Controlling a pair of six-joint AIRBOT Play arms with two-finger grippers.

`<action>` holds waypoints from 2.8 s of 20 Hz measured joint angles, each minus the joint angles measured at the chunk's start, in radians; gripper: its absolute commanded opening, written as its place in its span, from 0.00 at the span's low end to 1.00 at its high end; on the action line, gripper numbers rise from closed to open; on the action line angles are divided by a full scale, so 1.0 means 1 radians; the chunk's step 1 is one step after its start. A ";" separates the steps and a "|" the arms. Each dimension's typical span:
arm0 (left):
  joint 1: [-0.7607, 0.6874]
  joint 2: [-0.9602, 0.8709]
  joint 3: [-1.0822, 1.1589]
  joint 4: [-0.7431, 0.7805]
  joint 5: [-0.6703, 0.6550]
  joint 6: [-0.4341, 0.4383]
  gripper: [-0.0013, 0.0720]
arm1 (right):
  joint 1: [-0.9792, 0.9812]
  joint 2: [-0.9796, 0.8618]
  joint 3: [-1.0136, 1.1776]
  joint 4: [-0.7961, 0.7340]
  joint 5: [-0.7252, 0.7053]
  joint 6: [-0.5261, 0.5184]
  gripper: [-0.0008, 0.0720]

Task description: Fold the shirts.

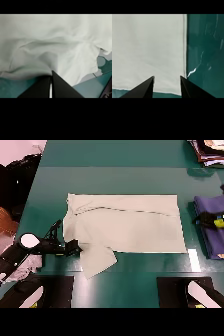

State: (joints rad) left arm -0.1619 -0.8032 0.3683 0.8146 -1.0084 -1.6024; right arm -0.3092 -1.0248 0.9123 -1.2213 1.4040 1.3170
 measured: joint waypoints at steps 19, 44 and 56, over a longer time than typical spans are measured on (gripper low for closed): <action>0.000 0.000 0.077 -0.006 -0.045 0.089 0.05 | -0.172 -0.179 -0.327 0.146 -0.057 -0.071 0.03; 0.000 -0.193 0.483 0.288 0.031 -0.051 0.05 | 0.146 -0.304 0.330 -0.045 0.049 0.054 0.04; 0.000 -0.470 0.739 0.311 0.111 0.005 0.30 | 0.146 -0.643 0.617 0.156 0.053 0.024 0.54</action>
State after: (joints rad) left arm -0.1619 -1.2728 1.1072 1.1255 -0.8970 -1.5974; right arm -0.1627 -1.6680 1.5295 -1.0649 1.4574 1.3415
